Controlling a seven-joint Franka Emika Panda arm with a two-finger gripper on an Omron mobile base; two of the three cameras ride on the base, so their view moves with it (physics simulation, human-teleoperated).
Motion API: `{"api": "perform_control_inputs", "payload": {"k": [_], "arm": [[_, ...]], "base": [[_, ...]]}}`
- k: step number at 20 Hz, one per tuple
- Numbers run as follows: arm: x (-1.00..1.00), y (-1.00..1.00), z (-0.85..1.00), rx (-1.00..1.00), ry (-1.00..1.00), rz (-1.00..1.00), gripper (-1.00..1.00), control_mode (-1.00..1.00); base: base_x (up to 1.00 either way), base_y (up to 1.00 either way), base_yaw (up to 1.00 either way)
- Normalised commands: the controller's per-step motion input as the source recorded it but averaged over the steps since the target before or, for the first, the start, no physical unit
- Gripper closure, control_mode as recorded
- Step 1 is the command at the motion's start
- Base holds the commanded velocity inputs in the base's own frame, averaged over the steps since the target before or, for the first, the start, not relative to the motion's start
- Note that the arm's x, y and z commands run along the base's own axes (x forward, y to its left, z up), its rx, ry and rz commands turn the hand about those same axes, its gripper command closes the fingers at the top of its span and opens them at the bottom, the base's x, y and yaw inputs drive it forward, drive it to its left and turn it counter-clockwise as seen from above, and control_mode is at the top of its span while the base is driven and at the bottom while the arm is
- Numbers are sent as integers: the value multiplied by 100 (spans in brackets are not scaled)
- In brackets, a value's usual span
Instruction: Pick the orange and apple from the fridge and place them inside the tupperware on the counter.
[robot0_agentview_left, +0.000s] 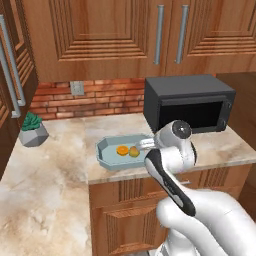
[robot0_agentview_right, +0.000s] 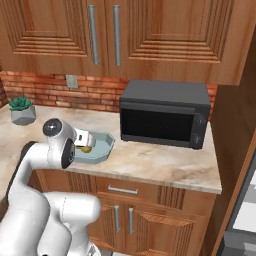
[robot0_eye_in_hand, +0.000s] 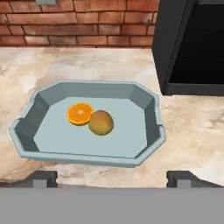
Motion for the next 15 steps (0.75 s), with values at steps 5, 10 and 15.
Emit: {"api": "perform_control_inputs", "payload": {"k": [5, 10, 15], "arm": [[-98, -52, 73, 0, -1, 0, -100, -100], [-90, -66, 48, 1, -6, 0, -100, -100], [-77, -83, 20, 0, 0, 0, -100, -100]], "base": [[0, 0, 0], [0, 0, 0], [0, 0, 0]]}}
